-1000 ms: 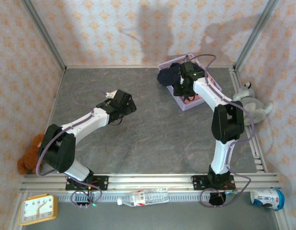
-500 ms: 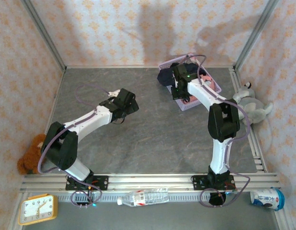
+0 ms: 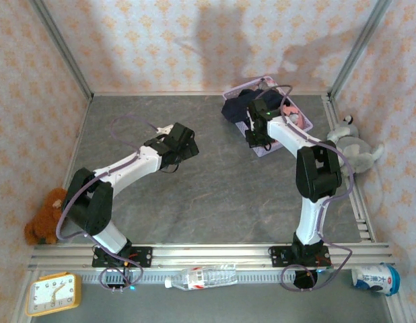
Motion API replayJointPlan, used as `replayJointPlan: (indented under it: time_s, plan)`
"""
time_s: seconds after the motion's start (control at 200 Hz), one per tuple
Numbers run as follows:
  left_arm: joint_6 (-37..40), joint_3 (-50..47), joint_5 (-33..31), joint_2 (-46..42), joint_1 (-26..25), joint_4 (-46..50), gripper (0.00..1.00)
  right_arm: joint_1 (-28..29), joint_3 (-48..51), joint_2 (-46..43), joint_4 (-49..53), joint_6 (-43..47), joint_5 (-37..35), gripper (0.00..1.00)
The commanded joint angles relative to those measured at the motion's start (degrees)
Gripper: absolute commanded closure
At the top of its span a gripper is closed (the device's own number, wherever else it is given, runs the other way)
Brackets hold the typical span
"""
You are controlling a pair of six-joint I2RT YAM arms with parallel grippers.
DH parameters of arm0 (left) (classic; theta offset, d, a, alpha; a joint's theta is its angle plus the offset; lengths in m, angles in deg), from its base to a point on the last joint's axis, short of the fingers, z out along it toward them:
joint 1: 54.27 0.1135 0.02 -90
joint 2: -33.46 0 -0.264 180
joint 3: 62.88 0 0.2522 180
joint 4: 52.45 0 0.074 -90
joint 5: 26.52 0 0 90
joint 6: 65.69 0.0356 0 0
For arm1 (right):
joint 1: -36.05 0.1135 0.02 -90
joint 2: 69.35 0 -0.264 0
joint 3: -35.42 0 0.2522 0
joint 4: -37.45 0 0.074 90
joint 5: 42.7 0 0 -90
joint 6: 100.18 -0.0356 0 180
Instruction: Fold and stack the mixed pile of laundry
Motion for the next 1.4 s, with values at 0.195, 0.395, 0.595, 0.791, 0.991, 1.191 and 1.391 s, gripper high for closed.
replayJointPlan:
  time_s: [0.195,0.395,0.595,0.791,0.991,1.191,1.391]
  plan:
    - [-0.93,1.48,-1.86,0.43,-0.17,1.74,0.0,-9.61,11.38,-8.9,-2.7,-6.74,-8.62,0.88]
    - [-1.36,3.24,-1.09,2.32,-0.26,1.89,0.0,-16.25,17.6,-12.46,-4.96,-8.59,-4.17,0.83]
    - [-1.45,4.82,0.35,4.09,-0.57,2.03,0.0,-16.59,12.7,-13.41,-3.71,-12.34,-0.76,0.37]
    - [-1.63,4.66,0.88,4.0,-0.53,2.32,0.01,-17.76,-3.89,-6.33,1.04,-18.39,-3.8,0.27]
    - [-2.14,2.47,-0.12,1.74,-0.63,3.13,0.01,-19.23,-22.12,8.88,10.76,-26.48,-6.56,0.27]
    - [-3.53,-2.45,-1.42,-1.94,-0.61,3.74,0.01,-19.4,-26.74,15.58,11.22,-30.71,-5.67,0.3]
    - [-4.22,-4.15,-2.69,-3.76,-0.54,4.8,0.01,-19.46,-29.7,14.24,11.06,-29.41,-4.33,1.0]
